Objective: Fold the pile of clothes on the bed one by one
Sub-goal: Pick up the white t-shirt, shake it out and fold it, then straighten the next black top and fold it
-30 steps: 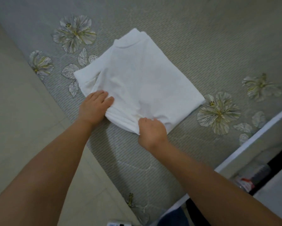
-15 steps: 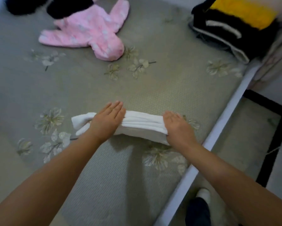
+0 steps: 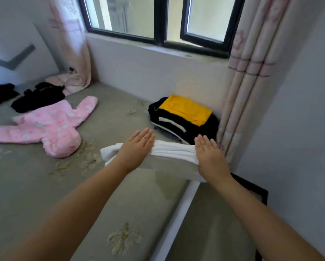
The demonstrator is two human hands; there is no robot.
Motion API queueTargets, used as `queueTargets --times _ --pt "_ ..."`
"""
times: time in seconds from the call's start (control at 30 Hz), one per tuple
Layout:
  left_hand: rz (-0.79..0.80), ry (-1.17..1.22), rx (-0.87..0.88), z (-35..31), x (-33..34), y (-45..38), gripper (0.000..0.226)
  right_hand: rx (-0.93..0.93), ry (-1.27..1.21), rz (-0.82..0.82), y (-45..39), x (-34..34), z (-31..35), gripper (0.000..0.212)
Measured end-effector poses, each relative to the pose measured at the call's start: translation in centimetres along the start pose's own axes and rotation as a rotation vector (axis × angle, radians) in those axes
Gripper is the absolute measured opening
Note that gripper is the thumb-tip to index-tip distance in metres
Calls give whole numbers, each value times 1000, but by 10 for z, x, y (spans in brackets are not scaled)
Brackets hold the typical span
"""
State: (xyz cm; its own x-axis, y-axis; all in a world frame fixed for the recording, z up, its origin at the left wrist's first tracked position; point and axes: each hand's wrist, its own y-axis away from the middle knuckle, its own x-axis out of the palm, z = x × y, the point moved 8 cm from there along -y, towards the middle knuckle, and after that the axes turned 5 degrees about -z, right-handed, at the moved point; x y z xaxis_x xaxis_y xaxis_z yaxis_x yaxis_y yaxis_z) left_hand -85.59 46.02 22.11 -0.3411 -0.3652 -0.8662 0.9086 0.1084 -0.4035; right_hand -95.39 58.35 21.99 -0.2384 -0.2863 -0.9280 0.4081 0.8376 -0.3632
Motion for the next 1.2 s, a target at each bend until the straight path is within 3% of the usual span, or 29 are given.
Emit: queueTargets --times 0.1,0.2,0.3,0.37,0.43,0.53,0.6,0.67,0.8,0.87,0.93,1.03,1.1,1.2 --pt "167 13 2 0 32 -60 54 19 -6 -29 -31 5 -55 58" --pt "143 15 8 4 56 -119 54 11 -19 34 -67 35 -102 58" --pt "-79 1 93 11 66 -182 48 42 -45 82 -117 69 -141 59" --pt "-13 -28 95 27 97 -224 46 51 -38 139 -160 92 -163 60" --pt "182 -27 54 51 146 -263 49 59 -22 200 -206 118 -185 60" --pt "71 44 99 77 176 -336 46 101 -59 246 -273 147 -221 58" --pt "101 23 83 99 196 -377 47 126 -85 254 -313 155 -244 58" --pt "228 -1 48 123 224 -410 50 150 -76 220 -347 155 -263 57" --pt "-4 132 33 143 233 -468 49 189 -15 20 -392 157 -287 61" --pt "-32 141 27 144 256 -475 43 146 -11 -57 -395 182 -282 57" --pt "272 105 -83 143 316 -458 46 97 -92 4 -385 230 -263 54" --pt "676 100 -224 114 401 -397 58 100 -172 487 -337 347 -233 58" --pt "814 203 -303 79 444 -356 63 119 -215 698 -301 404 -223 62" --pt "824 312 -408 43 480 -319 60 81 -205 732 -276 444 -222 65"
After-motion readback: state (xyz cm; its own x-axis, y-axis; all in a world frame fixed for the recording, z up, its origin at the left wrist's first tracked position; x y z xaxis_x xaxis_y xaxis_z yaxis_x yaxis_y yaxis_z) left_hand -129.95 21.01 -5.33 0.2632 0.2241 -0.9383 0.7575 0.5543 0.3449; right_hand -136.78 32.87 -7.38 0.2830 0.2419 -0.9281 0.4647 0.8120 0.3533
